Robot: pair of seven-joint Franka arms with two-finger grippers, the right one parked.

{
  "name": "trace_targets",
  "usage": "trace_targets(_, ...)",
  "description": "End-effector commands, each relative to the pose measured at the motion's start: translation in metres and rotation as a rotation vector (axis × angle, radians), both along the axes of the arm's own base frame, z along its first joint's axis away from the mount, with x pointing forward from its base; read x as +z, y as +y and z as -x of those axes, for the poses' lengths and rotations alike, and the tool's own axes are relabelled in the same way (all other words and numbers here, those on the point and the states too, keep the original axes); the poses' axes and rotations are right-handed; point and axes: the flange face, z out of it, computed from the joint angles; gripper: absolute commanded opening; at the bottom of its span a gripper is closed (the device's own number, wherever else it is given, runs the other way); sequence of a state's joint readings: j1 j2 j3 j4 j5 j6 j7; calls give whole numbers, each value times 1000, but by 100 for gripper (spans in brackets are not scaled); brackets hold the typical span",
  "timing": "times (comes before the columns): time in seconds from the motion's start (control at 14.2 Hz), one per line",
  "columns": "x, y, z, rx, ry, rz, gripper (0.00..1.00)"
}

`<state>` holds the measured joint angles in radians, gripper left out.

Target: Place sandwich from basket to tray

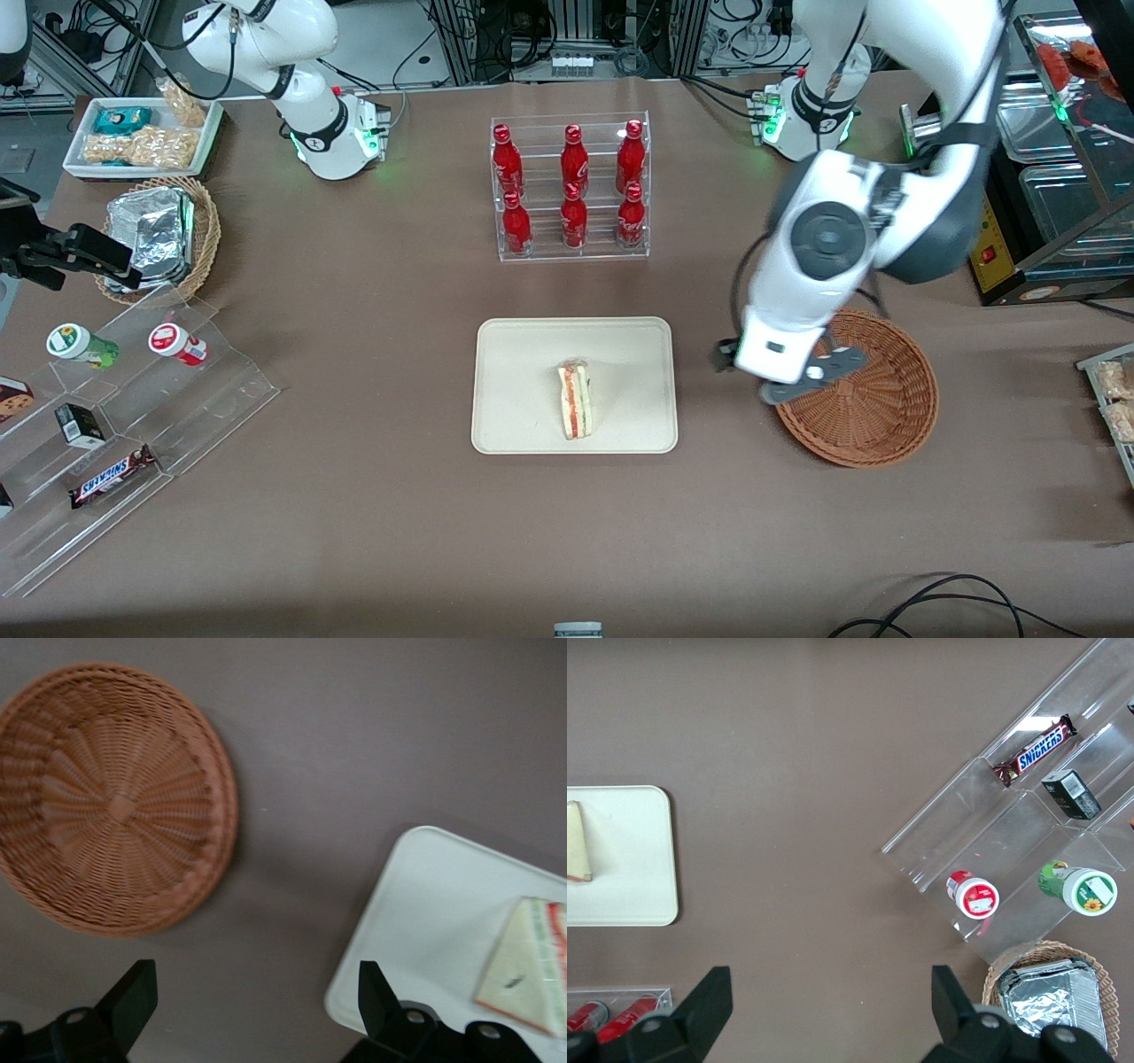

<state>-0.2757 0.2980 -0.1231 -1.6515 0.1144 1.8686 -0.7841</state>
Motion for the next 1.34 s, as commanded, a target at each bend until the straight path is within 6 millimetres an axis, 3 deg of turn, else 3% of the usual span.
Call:
trace_targets(0.0,16,58,34,-53,18,-19,100)
trace_targets(0.14,35,102,46,-128,57,-28,100)
trace_targets(0.42,78,150,61,-284,102,-19,100)
trace_targets(0.49,88,173,62,-304,99,-12,100)
trace_targets(0.64,103,198,57,-364,80,5,100)
trace_targets(0.78,126,204,48,-426,29,39,100)
trace_targets(1.06,144,220,34,-416,-15,42,100)
trace_targets(1.27,155,218,28,-401,-45,87,100)
